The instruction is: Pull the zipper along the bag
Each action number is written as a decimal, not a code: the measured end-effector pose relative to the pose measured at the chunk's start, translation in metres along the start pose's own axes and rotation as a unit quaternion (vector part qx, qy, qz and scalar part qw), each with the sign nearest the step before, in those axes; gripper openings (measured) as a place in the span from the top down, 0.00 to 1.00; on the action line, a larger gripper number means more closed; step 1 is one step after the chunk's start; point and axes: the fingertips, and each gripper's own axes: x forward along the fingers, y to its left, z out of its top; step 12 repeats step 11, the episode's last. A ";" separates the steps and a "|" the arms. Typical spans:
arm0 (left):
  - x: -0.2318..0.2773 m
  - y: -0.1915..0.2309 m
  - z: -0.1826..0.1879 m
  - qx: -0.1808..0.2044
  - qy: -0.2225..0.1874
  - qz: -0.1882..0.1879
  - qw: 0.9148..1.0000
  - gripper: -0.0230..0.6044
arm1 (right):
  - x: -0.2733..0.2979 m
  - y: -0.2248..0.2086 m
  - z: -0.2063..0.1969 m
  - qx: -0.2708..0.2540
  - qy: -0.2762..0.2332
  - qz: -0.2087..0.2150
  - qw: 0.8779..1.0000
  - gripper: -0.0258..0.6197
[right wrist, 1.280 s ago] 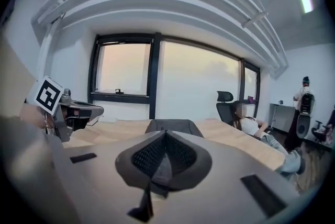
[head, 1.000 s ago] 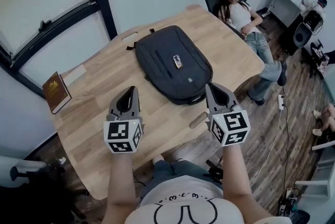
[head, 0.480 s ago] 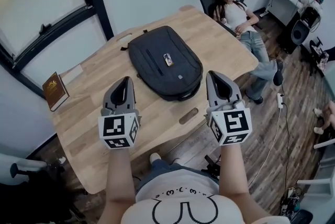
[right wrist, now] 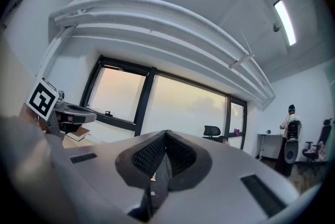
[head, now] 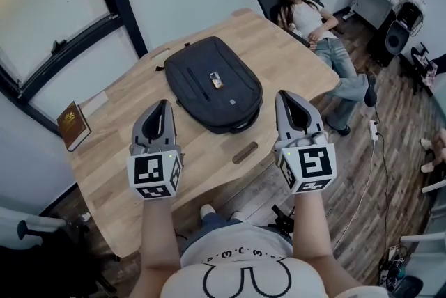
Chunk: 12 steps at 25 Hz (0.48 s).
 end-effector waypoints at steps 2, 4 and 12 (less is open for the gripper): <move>0.001 -0.005 0.003 0.010 -0.001 -0.004 1.000 0.94 | -0.002 -0.003 0.000 0.000 0.000 -0.002 1.000 0.88; 0.001 -0.009 0.005 0.017 -0.002 -0.007 1.000 0.94 | -0.002 -0.006 0.000 -0.001 0.000 -0.003 1.000 0.88; 0.002 -0.018 0.016 0.032 -0.009 -0.017 0.999 0.94 | -0.006 -0.009 0.006 -0.005 -0.007 -0.003 1.000 0.88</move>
